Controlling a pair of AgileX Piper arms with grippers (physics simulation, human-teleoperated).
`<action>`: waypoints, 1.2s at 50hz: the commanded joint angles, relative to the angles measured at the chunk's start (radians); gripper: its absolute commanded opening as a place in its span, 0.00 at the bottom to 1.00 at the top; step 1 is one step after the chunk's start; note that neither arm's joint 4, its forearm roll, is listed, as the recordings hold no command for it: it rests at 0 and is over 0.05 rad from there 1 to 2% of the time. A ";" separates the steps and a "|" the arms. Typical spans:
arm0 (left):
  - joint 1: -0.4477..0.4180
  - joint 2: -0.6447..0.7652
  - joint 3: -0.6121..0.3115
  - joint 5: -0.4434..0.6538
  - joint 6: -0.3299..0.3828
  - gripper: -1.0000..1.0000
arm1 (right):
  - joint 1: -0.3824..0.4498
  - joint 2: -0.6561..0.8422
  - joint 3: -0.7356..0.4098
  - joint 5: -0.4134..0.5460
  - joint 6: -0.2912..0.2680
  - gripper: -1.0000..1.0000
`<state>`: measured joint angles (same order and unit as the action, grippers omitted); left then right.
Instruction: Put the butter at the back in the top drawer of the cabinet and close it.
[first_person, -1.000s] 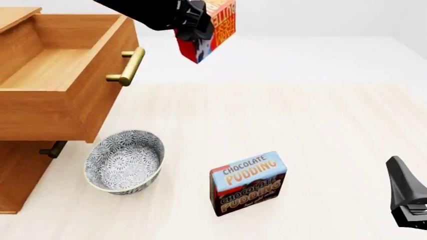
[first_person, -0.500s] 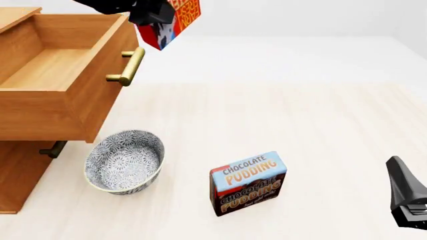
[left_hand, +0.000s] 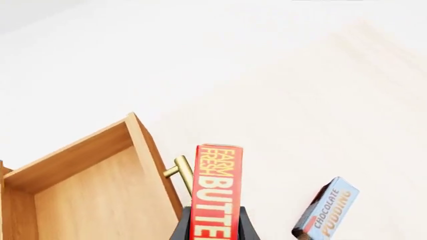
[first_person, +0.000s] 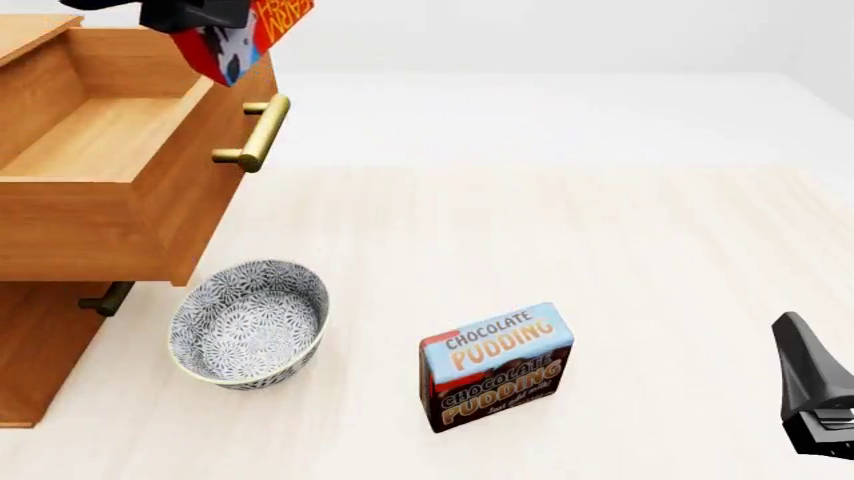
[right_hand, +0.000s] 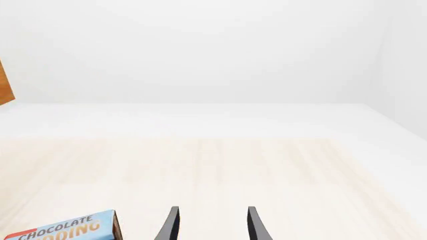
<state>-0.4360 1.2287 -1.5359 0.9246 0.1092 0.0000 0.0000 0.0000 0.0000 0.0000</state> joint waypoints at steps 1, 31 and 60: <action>0.051 -0.054 -0.006 0.025 0.025 0.00 | 0.000 0.000 0.000 0.000 0.000 1.00; 0.178 -0.147 0.032 0.086 -0.012 0.00 | 0.000 0.000 0.000 0.000 0.000 1.00; 0.308 -0.166 0.110 0.103 -0.015 0.00 | 0.000 0.000 0.000 0.000 0.000 1.00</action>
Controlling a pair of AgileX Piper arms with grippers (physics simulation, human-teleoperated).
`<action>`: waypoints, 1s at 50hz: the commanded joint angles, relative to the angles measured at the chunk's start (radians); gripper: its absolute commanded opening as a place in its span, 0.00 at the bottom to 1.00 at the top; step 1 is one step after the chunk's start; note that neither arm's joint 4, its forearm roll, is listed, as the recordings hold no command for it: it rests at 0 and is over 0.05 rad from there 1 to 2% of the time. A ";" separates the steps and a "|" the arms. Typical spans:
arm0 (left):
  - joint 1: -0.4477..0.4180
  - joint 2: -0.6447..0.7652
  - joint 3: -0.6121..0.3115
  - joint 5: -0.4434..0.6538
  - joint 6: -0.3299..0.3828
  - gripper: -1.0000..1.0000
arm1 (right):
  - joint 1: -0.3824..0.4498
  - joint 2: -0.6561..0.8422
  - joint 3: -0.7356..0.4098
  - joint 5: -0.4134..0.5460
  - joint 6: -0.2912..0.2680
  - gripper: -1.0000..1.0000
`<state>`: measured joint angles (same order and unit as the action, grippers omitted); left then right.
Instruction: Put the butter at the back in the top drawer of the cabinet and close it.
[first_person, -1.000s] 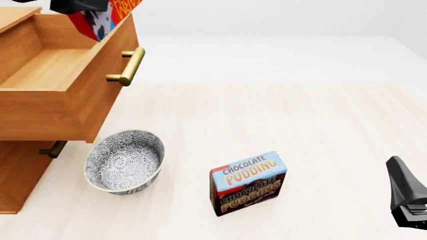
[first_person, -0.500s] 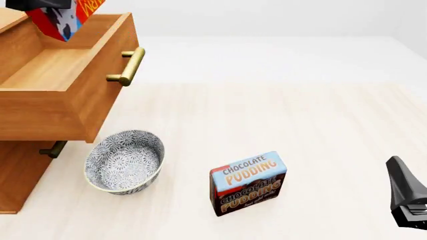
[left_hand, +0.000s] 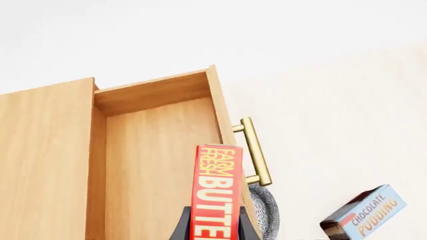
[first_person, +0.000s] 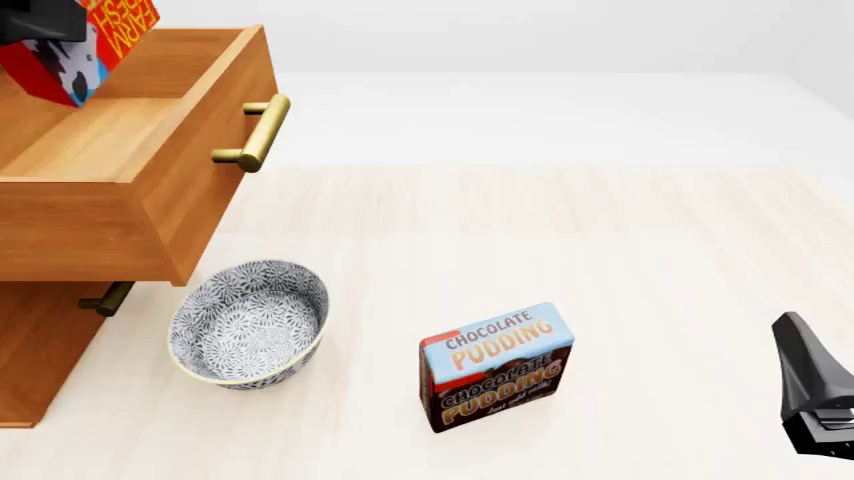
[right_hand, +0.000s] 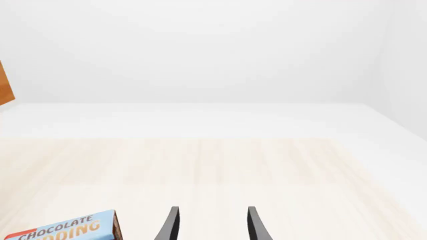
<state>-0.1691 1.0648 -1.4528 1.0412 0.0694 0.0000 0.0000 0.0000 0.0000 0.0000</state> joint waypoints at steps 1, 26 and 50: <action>0.045 0.000 0.024 -0.012 0.023 0.00 | 0.000 0.000 0.000 0.000 0.000 1.00; 0.103 0.018 0.102 -0.079 0.015 0.00 | 0.000 0.000 0.000 0.000 0.000 1.00; 0.123 0.033 0.162 -0.133 0.015 0.00 | 0.000 0.000 0.000 0.000 0.000 1.00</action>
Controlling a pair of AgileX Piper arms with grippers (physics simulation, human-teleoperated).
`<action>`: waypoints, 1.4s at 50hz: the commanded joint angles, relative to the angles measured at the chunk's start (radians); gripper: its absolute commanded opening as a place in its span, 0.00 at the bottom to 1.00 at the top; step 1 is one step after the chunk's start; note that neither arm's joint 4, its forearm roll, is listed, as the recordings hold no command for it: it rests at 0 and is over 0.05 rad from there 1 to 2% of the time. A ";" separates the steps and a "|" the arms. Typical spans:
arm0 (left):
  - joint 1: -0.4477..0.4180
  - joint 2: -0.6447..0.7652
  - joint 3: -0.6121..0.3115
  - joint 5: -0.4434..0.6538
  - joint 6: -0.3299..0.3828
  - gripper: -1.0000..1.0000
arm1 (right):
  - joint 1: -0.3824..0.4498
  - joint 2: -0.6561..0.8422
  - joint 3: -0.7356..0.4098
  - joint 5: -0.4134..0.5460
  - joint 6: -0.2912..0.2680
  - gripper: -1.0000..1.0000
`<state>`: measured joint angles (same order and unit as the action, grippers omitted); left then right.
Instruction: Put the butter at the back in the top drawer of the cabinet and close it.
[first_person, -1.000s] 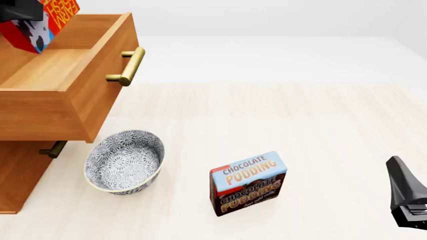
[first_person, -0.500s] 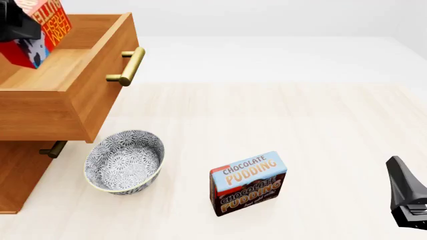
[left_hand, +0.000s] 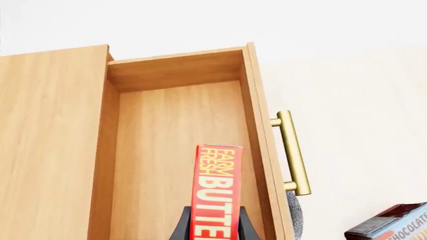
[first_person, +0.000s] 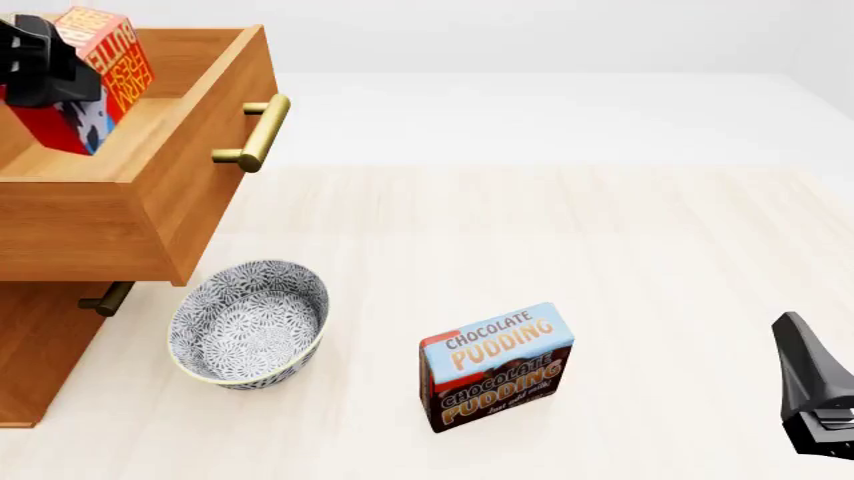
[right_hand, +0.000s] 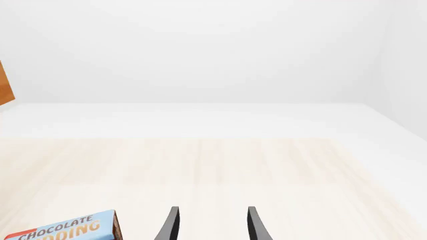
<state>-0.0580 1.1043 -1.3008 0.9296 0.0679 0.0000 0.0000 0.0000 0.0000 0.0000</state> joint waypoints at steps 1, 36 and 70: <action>0.009 -0.005 0.011 -0.022 0.014 0.00 | 0.000 0.000 0.000 0.000 0.000 1.00; 0.035 0.033 0.037 -0.070 0.033 0.00 | 0.000 0.000 0.000 0.000 0.000 1.00; 0.049 0.079 0.071 -0.131 0.005 0.00 | 0.000 0.000 0.000 0.000 0.000 1.00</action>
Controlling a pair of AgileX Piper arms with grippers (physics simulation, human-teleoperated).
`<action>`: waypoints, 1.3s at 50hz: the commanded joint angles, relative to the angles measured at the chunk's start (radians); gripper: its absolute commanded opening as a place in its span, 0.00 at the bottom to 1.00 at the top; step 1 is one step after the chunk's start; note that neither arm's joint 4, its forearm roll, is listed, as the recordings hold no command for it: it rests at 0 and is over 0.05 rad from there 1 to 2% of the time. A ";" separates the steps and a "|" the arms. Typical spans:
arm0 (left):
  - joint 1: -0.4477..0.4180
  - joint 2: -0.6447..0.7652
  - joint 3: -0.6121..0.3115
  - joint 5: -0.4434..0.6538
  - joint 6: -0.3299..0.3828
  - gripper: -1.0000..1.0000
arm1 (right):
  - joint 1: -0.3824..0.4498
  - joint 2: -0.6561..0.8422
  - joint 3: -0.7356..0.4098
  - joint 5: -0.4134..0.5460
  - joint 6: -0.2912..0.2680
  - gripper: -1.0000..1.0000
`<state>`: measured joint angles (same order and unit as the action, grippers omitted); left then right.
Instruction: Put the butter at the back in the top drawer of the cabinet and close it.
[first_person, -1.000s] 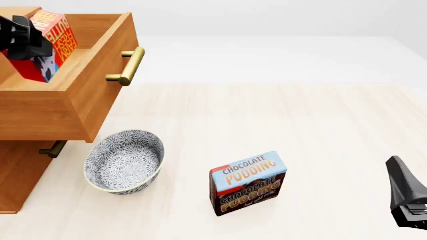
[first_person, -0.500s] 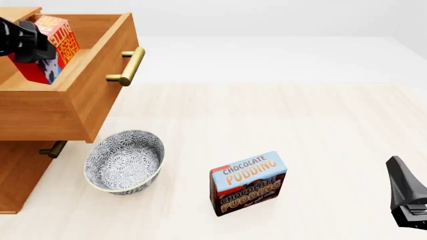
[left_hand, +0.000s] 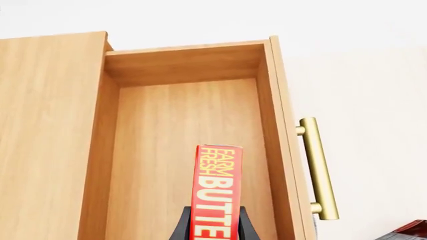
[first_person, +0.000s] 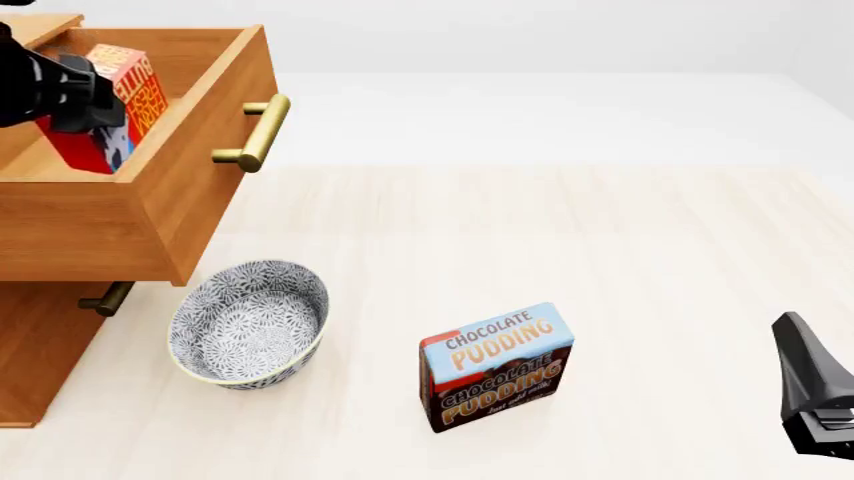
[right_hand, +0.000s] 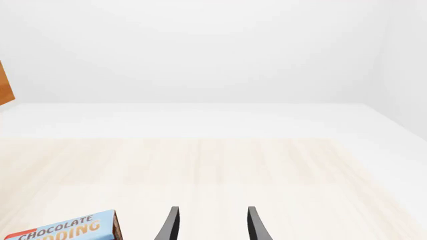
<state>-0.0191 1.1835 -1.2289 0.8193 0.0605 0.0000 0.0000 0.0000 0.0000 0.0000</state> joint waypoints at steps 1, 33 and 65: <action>0.011 0.000 0.001 -0.022 0.012 0.00 | 0.000 0.000 0.000 0.000 0.000 1.00; 0.035 0.016 0.028 -0.046 0.014 0.00 | 0.000 0.000 0.000 0.000 0.000 1.00; 0.044 -0.004 0.010 -0.035 0.004 1.00 | 0.000 0.000 0.000 0.000 0.000 1.00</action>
<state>0.0248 1.1930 -1.2046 0.7770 0.0617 0.0000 0.0000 0.0000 0.0000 0.0000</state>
